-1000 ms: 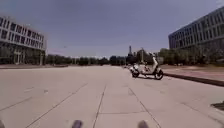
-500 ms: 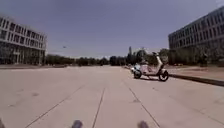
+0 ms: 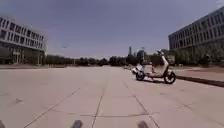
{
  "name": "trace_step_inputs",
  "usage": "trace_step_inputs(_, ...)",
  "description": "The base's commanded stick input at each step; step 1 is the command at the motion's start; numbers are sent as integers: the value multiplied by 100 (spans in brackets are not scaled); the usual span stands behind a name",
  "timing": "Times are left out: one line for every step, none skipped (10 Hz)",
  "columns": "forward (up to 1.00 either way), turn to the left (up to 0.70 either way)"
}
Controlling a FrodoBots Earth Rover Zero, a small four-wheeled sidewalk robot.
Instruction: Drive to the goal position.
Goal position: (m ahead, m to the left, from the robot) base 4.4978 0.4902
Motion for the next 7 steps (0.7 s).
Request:
trace_step_inputs(85, 0)
trace_step_inputs(85, 0)
trace_step_inputs(85, 0)
trace_step_inputs(85, 0)
trace_step_inputs(85, 0)
trace_step_inputs(85, 0)
trace_step_inputs(85, 0)
